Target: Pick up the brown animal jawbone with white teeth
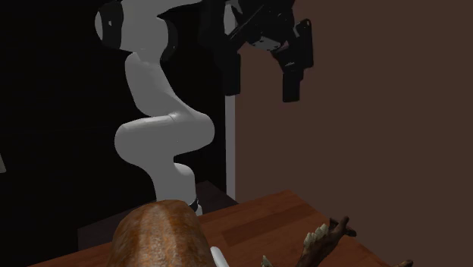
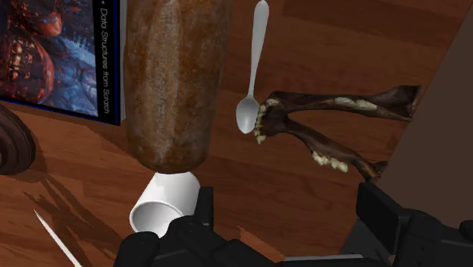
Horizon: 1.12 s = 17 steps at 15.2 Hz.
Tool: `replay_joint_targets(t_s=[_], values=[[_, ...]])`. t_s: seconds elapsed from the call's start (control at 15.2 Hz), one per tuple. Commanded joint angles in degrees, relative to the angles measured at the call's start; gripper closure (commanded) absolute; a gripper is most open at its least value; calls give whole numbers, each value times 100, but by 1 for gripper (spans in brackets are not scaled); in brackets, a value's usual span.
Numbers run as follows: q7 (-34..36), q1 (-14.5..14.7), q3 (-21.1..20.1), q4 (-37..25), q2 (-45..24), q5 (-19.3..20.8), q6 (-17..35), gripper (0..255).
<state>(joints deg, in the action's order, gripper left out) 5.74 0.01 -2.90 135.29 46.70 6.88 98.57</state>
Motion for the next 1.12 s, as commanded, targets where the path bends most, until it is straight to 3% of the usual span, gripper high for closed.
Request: replay_joint_targets(t_s=[0.0,0.53,1.06], values=[[0,0,0,0,0,0,0,0],[3288,-766,-1184,1197,-74,-709,983,0],[6612,-1585,-2558,1634,-1096,-1456,2207,0]])
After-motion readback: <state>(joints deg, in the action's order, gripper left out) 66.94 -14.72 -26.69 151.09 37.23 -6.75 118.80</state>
